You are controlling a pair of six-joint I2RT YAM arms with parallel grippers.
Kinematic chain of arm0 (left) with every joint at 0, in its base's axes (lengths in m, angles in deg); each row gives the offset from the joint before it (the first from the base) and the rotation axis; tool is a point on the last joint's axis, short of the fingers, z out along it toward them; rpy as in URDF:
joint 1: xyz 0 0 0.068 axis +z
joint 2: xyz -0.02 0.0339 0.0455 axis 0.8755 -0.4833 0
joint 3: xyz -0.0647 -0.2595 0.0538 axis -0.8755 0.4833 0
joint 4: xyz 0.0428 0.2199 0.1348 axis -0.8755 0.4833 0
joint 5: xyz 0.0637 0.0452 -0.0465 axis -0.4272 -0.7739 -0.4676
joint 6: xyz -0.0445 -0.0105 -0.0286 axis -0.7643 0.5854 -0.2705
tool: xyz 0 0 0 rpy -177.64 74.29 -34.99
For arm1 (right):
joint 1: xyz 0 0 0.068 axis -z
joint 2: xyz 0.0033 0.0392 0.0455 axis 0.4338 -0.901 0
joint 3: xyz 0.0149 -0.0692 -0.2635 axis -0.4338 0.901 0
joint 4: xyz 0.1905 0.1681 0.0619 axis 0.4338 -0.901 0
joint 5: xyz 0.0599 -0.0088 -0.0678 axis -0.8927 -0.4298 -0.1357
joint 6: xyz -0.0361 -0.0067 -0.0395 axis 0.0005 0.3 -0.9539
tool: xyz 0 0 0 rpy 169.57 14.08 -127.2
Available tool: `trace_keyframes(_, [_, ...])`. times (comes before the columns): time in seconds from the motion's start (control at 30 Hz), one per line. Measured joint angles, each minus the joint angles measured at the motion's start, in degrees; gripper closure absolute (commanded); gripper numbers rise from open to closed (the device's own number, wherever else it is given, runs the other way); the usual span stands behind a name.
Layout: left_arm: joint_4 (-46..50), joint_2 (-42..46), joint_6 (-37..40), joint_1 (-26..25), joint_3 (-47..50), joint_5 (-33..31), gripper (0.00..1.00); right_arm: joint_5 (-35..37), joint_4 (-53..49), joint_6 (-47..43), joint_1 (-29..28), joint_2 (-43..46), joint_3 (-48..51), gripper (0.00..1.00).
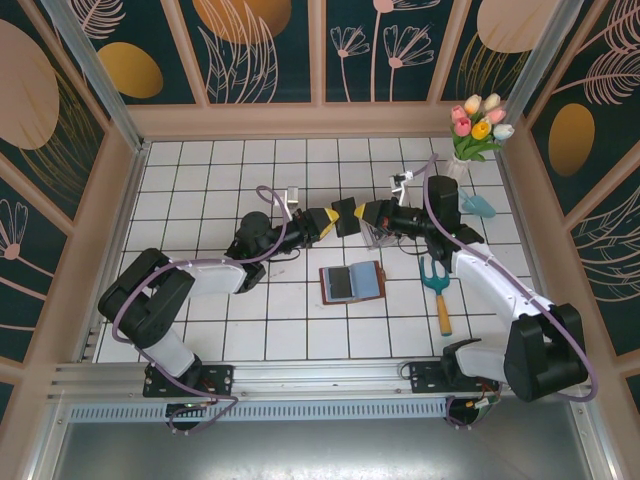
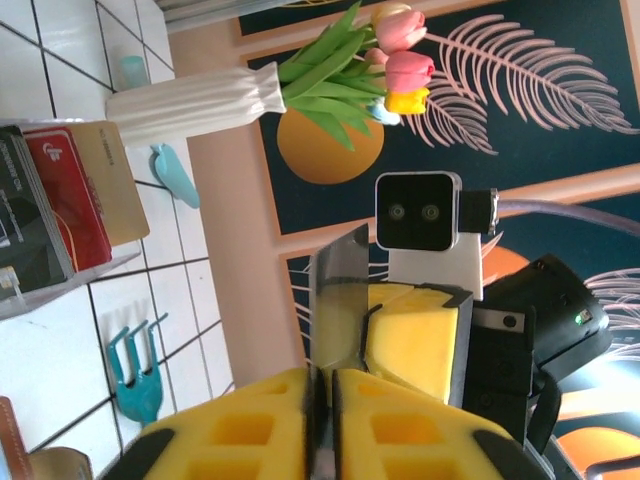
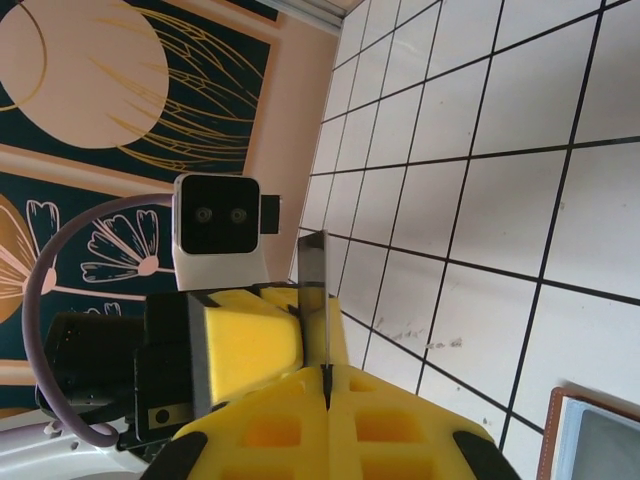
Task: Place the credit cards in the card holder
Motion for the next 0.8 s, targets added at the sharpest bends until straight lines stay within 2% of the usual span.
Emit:
trace_keyframes(0.07, [-0.5,0.0,0.26,0.02,-0.02,0.13,1.0,0.2,-0.17,-0.02,0.26,-0.07,0.42,0.94])
trace_keyframes(0.17, [0.46,0.0,0.59,0.02,0.0,0.22,1.0,1.75,-1.97,-1.2,0.28,-0.07,0.61,0.75])
trace_keyframes(0.27, [4.59,0.15,2.49,-0.13,0.04,-0.48,1.0,8.9,-7.54,-5.16,0.17,-0.04,1.18,0.64])
trace_keyframes(0.37, [13.2,1.33,6.25,-0.83,0.57,-3.56,1.0,15.78,-12.04,-8.68,0.33,-0.04,4.42,0.63])
trace_keyframes(0.5, [21.57,2.1,9.79,-3.72,1.33,-7.19,1.0,19.98,-15.54,-10.95,0.33,-0.31,10.36,0.63])
trace_keyframes(0.8, [22.69,-1.68,8.94,-8.79,4.79,-9.05,1.0,21.22,-14.97,-12.76,0.28,-5.09,14.56,0.6])
